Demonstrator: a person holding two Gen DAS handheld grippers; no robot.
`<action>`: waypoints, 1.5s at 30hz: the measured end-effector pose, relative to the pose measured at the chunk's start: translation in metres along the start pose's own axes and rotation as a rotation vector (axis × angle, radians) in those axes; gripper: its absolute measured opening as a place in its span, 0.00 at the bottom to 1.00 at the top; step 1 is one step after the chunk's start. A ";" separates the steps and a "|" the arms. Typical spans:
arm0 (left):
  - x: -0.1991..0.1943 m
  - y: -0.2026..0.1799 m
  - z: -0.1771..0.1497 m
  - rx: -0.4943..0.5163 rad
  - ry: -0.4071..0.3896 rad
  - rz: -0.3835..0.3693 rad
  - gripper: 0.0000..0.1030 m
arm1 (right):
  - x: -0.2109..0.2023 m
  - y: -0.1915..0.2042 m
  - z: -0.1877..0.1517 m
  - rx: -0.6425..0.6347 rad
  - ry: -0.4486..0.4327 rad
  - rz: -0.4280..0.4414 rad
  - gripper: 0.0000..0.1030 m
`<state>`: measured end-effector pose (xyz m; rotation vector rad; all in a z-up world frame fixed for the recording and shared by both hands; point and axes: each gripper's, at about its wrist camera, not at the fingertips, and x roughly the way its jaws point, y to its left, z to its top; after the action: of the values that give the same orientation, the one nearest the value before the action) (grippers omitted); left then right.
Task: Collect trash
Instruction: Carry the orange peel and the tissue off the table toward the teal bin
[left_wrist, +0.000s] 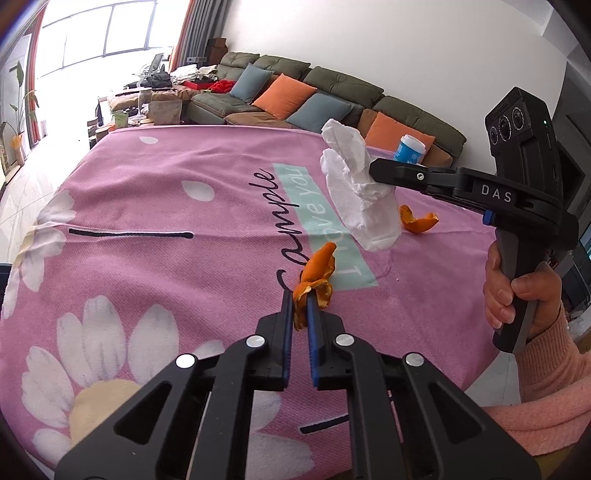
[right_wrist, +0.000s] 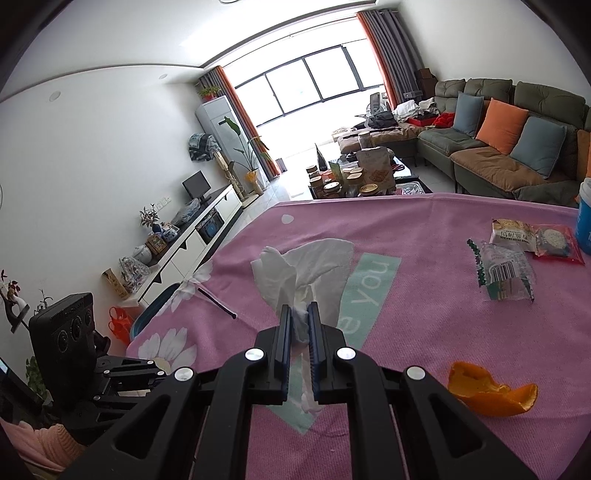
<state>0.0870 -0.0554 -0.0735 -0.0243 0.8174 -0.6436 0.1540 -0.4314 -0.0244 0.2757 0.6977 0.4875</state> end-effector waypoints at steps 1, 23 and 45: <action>-0.003 0.002 0.000 -0.004 -0.004 0.011 0.07 | 0.002 0.003 0.000 -0.003 0.001 0.007 0.07; -0.089 0.055 -0.001 -0.122 -0.144 0.175 0.07 | 0.039 0.073 0.009 -0.091 0.035 0.150 0.07; -0.143 0.090 -0.006 -0.187 -0.214 0.300 0.07 | 0.076 0.127 0.017 -0.161 0.087 0.262 0.08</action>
<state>0.0583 0.0967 -0.0052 -0.1361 0.6550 -0.2748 0.1735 -0.2853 -0.0028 0.1956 0.7055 0.8054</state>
